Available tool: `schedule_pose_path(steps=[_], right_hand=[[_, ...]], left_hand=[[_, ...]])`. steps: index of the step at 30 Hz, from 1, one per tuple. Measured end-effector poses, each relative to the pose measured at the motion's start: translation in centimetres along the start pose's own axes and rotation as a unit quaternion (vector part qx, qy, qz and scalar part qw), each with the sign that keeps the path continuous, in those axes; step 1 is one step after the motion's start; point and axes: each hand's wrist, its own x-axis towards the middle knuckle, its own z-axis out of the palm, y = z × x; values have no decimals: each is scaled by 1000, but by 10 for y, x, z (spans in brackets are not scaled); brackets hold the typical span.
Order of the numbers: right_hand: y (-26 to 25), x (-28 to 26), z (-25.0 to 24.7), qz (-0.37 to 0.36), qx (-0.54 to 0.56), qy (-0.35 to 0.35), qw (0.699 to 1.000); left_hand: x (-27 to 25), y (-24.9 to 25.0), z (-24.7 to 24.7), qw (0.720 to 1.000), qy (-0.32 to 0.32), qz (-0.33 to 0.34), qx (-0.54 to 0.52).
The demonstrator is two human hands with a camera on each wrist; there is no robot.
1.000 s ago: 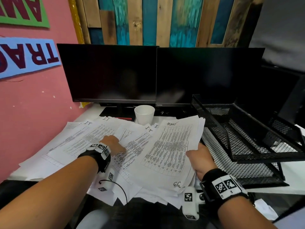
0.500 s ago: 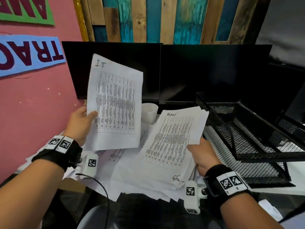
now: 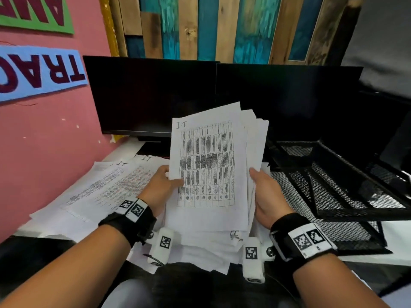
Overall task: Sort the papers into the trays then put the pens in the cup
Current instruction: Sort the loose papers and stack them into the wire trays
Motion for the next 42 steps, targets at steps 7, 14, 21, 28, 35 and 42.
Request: schedule_pose_path(steps=[7,14,21,28,35,42], right_hand=[[-15,0,12,-122,-189,67,972],[-25,-4,31,-181,-214,48,959],[-13,-6,34,-137,-123,57,981],[-10,-4,43,-118,-109,63,985],[10,0,44,-46,-113,70,990],[25,4,31,2,-107,118,987]], left_hand=[[-13,36,6,991,40,127,32],[-24,47,-4,985,52,160,36],[-34,51,-13,984,16,174,-37],[-32,58,-4,990,0,139,-12],[-22,22,-1,996,11,61,64],[-20,10,-5,997,50,54,22]])
